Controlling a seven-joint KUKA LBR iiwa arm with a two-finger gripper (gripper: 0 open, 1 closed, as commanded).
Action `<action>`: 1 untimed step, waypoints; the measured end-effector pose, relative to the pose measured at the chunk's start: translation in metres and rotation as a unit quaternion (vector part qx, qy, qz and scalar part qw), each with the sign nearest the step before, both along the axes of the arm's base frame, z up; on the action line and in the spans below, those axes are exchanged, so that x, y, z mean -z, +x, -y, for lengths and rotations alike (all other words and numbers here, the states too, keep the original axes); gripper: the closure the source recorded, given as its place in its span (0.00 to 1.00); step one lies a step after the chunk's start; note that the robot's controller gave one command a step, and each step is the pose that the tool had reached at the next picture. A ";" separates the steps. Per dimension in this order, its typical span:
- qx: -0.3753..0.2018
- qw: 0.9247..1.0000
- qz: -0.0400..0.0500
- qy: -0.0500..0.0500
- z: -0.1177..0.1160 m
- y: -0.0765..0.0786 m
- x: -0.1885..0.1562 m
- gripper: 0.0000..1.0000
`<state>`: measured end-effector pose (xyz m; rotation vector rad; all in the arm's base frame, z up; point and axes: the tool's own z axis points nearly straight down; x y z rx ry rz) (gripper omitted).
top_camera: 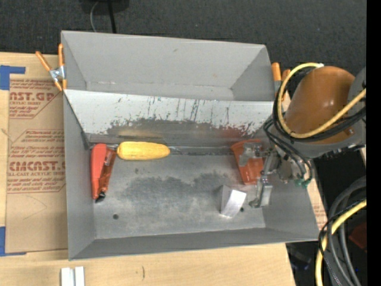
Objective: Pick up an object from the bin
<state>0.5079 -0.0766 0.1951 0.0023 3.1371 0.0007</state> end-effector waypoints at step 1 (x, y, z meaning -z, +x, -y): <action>0.033 0.999 0.001 0.000 0.008 -0.017 0.059 0.00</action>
Offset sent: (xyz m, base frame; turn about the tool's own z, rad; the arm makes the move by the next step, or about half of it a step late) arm -0.0059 -0.0063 -0.1251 -0.0130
